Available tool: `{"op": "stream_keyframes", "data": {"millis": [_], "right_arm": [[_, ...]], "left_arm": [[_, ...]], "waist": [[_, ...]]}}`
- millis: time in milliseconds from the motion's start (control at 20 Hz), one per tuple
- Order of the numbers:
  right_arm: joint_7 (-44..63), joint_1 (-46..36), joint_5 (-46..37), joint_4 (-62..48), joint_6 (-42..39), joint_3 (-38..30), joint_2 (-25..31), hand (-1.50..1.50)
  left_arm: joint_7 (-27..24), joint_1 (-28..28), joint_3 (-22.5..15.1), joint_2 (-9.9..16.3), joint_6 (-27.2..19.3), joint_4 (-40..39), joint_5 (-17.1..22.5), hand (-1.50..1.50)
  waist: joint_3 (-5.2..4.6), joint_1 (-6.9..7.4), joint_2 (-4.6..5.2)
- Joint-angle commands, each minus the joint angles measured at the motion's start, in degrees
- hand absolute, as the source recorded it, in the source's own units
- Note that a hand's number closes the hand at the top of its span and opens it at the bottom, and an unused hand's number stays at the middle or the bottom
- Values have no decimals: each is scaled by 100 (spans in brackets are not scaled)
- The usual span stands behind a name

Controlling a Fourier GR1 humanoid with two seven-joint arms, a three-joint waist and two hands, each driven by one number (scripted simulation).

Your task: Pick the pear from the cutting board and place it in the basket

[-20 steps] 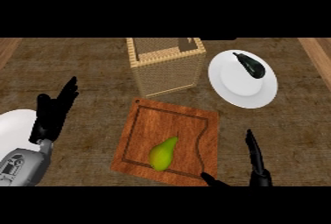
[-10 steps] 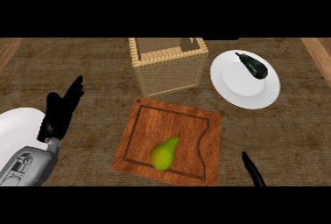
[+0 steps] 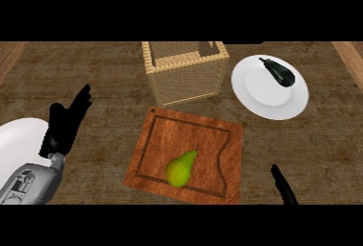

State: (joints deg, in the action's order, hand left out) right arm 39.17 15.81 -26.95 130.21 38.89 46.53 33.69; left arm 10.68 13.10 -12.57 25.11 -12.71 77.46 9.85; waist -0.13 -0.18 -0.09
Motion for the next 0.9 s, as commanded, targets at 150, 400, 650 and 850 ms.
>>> {"op": "stream_keyframes", "data": {"millis": [150, 400, 650, 850], "right_arm": [[592, -87, -977, -435, -68, -47, -836, -150], [1012, -882, -1023, -987, -626, -174, -1749, -150], [144, -691, -765, -1754, -340, -93, -1976, -150], [210, -1337, -867, -2542, -447, -294, -2662, -150]], "left_arm": [[3, -134, 216, -151, 197, 70, -187, 0], [-87, 4, 438, -318, 388, -200, -273, 0], [-3, 23, 694, -351, 570, -128, -420, 0], [103, 239, 693, -531, 548, -288, -564, 0]], "waist": [[12, 2, 5], [12, 18, 12], [14, 10, 9], [13, 16, 17]]}}
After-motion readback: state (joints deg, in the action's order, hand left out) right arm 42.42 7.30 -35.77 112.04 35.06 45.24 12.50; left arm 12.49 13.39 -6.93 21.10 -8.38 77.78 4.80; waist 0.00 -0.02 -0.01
